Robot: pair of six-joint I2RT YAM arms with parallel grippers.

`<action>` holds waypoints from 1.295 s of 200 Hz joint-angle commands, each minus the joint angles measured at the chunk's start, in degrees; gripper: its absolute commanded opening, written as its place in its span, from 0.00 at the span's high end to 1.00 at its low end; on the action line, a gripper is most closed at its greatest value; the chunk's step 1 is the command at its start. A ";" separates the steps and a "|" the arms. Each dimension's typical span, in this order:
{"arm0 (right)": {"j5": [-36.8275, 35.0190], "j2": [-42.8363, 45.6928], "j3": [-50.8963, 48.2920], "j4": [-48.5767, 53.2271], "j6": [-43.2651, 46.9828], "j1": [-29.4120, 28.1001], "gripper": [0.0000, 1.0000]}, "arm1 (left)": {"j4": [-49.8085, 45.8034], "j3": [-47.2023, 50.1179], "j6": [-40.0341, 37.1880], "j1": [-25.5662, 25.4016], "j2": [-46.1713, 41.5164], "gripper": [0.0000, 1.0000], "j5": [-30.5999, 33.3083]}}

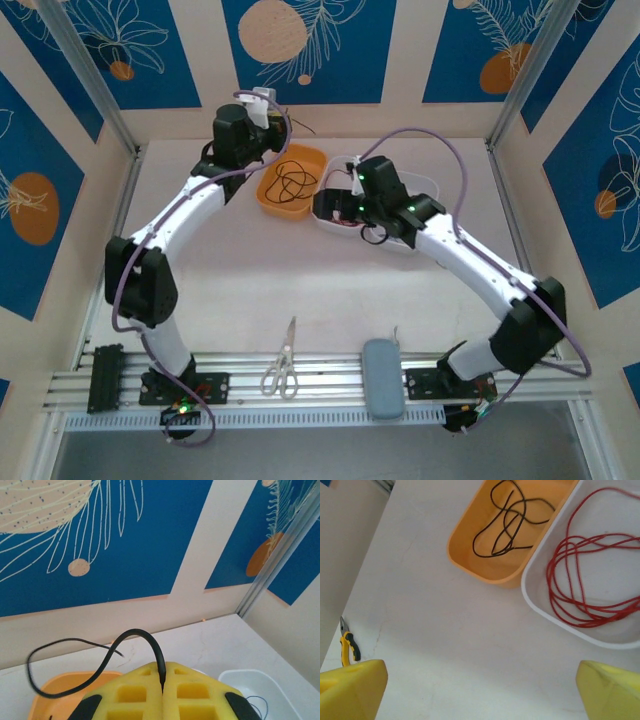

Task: Untangle the cables

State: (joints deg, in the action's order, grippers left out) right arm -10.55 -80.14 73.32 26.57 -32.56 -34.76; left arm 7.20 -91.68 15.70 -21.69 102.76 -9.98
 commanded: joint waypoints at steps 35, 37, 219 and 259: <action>-6.55 12.08 -8.66 3.67 -3.28 1.56 0.01 | -2.10 -4.17 -0.07 0.60 4.69 1.00 1.69; -6.62 12.43 -8.92 3.69 -3.36 1.61 0.01 | -2.02 -4.16 -0.04 0.60 4.79 1.00 1.77; -8.75 18.61 -15.83 4.08 -7.97 3.12 0.01 | -9.30 -0.07 -3.82 -2.68 5.47 1.00 10.42; -8.99 19.26 -16.69 4.11 -8.58 3.21 0.01 | -11.93 -0.70 -3.15 -4.22 6.93 1.00 12.09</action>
State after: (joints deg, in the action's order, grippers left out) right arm -18.17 -62.22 57.56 30.72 -39.81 -31.88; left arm -2.37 -91.96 12.95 -24.75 108.01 0.14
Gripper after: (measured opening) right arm 0.991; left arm 0.059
